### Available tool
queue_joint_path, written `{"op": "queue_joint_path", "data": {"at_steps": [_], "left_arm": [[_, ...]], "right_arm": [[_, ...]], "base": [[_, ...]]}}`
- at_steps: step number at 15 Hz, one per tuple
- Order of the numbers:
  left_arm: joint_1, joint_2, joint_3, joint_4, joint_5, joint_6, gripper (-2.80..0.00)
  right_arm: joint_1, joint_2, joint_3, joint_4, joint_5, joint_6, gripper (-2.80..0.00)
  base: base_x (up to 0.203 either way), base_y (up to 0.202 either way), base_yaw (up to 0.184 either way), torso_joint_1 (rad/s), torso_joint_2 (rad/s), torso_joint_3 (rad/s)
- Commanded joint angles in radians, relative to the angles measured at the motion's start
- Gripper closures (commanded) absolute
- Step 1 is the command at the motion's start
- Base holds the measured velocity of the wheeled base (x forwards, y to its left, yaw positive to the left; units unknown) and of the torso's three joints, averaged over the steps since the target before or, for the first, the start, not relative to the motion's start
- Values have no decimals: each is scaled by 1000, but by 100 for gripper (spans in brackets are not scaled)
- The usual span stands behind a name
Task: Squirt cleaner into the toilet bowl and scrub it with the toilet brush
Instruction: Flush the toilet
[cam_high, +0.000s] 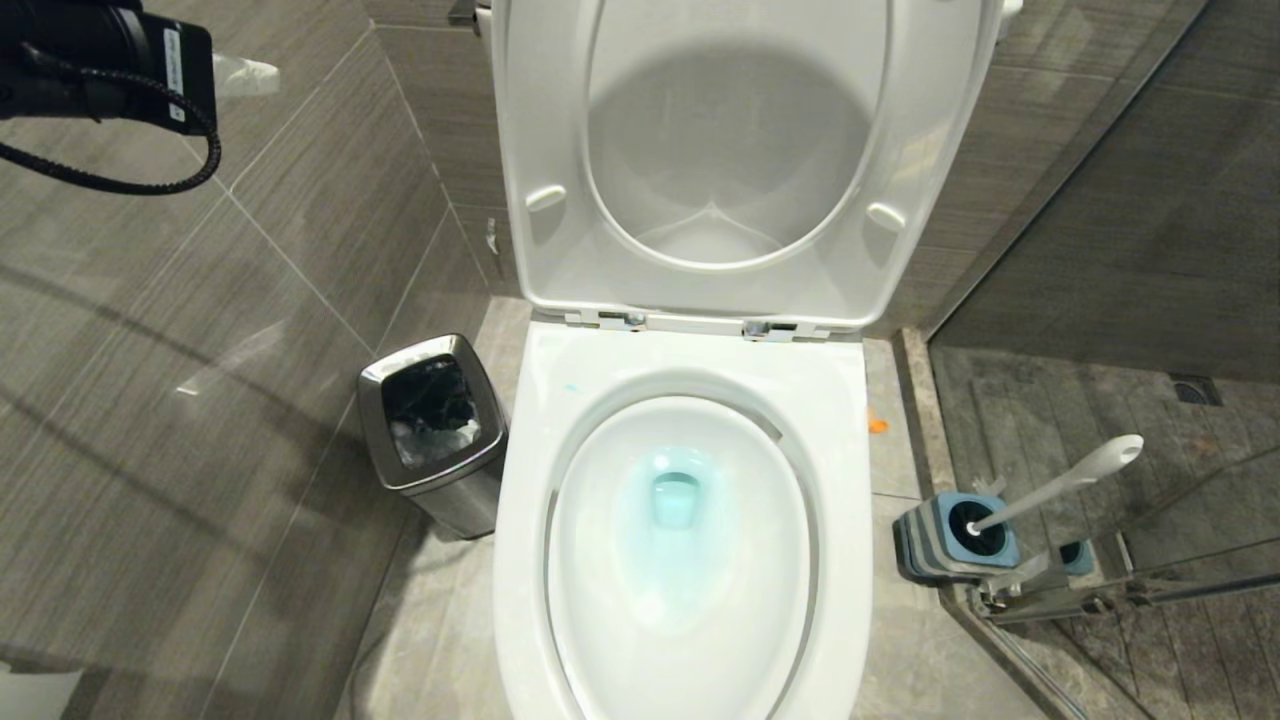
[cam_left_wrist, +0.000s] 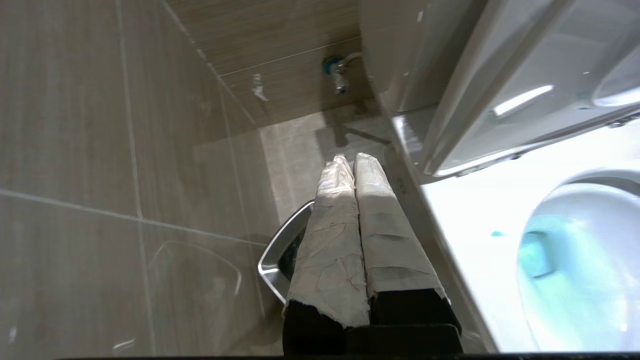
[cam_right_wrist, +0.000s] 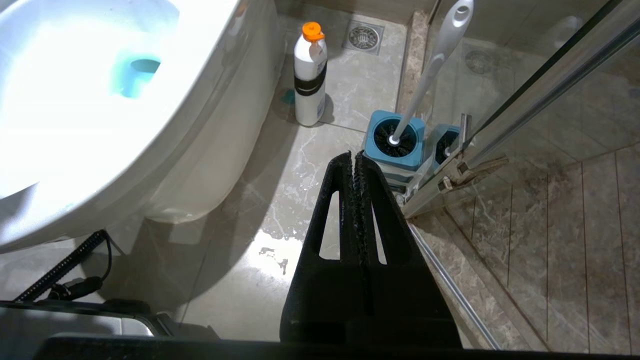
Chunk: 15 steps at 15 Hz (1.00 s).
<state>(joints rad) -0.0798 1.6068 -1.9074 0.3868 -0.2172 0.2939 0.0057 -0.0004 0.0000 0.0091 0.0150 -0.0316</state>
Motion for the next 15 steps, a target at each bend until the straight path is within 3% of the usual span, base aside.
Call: {"op": "queue_joint_path", "data": {"at_steps": [1, 15], "left_arm": [[-6, 5, 2, 1, 19, 7, 0], [-15, 2, 42, -2, 18, 7, 0]], "right_arm": [[0, 0, 0, 0, 0, -1, 0], [0, 0, 2, 0, 0, -1, 0]], "base": [[0, 0, 0, -1, -2, 36], [0, 0, 0, 1, 4, 148]]}}
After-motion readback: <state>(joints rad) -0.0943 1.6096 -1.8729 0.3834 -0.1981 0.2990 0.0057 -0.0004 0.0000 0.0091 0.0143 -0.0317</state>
